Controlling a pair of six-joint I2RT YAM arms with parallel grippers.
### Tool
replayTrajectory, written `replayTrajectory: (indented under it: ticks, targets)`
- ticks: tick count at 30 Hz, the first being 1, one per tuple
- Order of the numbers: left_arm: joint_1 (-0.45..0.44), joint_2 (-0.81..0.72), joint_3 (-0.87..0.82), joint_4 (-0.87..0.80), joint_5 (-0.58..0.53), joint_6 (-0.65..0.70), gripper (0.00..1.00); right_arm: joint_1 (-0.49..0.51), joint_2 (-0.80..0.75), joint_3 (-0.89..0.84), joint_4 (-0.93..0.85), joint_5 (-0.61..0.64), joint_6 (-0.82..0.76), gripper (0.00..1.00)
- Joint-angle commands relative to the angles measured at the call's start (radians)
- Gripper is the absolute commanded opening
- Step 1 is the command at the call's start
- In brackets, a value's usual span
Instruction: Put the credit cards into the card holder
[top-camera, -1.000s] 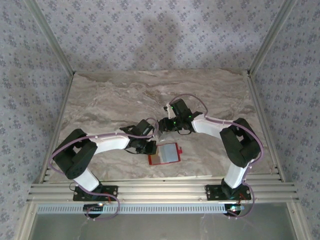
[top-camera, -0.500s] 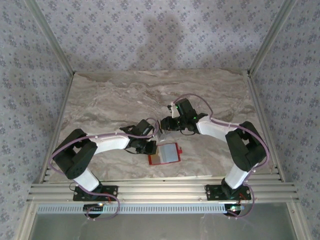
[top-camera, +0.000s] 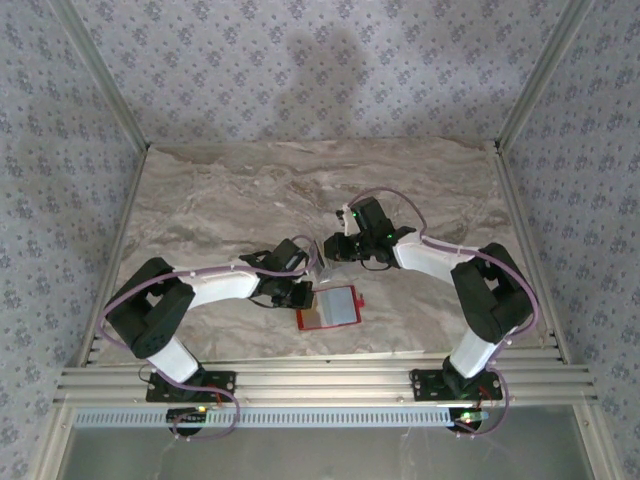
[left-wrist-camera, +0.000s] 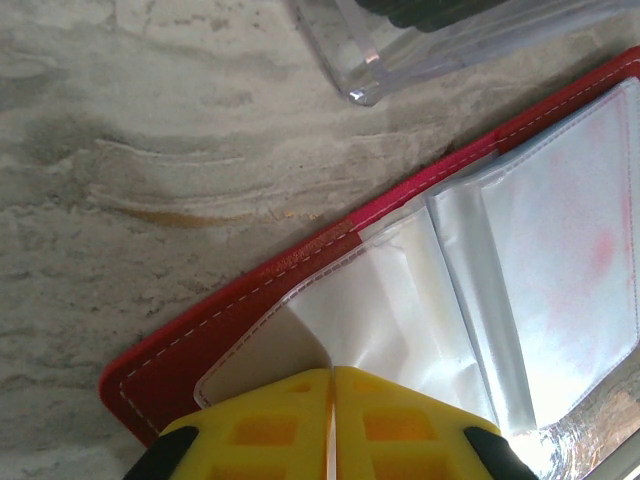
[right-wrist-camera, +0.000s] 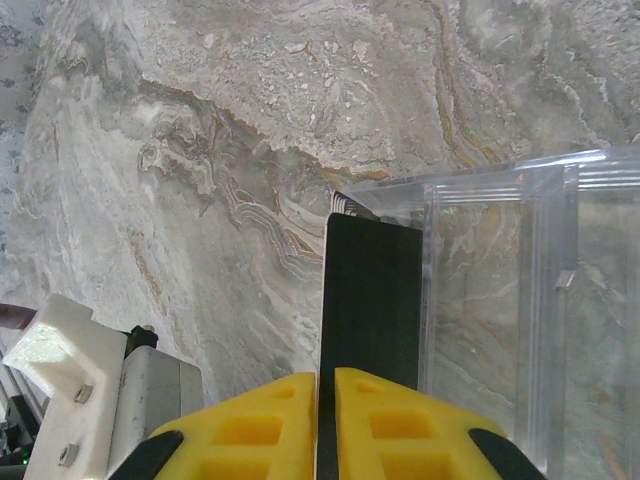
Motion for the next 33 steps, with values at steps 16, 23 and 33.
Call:
replayTrajectory:
  ticks: [16,23,33]
  targets:
    - [-0.002,0.056,0.013,-0.018,0.014,0.008,0.09,0.048,-0.15,-0.015,-0.148,0.276,-0.011,0.03]
    - [-0.002,0.064,0.017,-0.018,0.014,0.01,0.08,0.059,-0.173,-0.015,-0.173,0.34,-0.003,0.01]
    - [-0.002,0.075,0.021,-0.017,0.019,0.011,0.08,0.079,-0.214,-0.013,-0.222,0.469,0.044,0.0]
